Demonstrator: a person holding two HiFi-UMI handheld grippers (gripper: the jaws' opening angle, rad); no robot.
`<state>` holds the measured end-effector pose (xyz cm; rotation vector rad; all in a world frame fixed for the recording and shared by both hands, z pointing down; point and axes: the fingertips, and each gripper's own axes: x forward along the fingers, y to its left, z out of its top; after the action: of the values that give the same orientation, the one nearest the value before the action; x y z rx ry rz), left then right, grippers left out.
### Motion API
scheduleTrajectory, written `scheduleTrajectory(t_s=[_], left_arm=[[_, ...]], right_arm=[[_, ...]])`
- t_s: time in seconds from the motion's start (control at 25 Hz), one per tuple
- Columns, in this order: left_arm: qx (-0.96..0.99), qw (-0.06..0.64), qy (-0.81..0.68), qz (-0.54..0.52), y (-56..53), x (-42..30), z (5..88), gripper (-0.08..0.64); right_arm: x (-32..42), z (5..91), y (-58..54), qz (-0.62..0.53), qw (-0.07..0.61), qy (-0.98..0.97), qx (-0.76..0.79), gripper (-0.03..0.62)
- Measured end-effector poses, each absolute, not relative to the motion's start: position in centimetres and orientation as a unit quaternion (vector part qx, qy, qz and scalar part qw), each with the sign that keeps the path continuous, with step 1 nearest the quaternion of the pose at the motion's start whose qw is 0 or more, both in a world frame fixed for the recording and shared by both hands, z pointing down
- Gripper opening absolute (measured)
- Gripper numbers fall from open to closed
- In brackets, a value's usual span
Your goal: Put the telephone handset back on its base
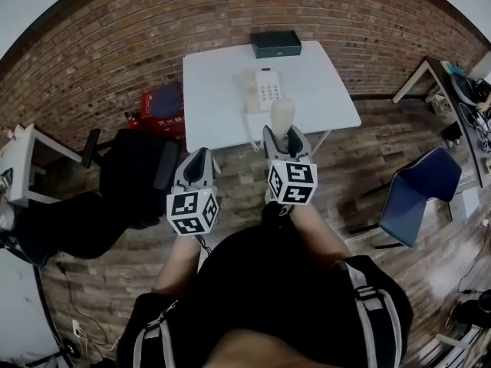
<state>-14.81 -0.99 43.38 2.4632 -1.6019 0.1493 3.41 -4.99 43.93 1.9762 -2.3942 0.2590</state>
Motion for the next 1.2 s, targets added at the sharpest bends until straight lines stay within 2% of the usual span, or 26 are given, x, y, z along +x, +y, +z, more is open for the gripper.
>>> scheduleTrajectory(t_s=[1.2], left_arm=[[0.786, 0.133, -0.599, 0.076, -24.9, -4.0, 43.7, 0.015]], right_arm=[[9.4, 46.7, -29.0, 0.173, 0.04, -0.843, 0.508, 0.202]])
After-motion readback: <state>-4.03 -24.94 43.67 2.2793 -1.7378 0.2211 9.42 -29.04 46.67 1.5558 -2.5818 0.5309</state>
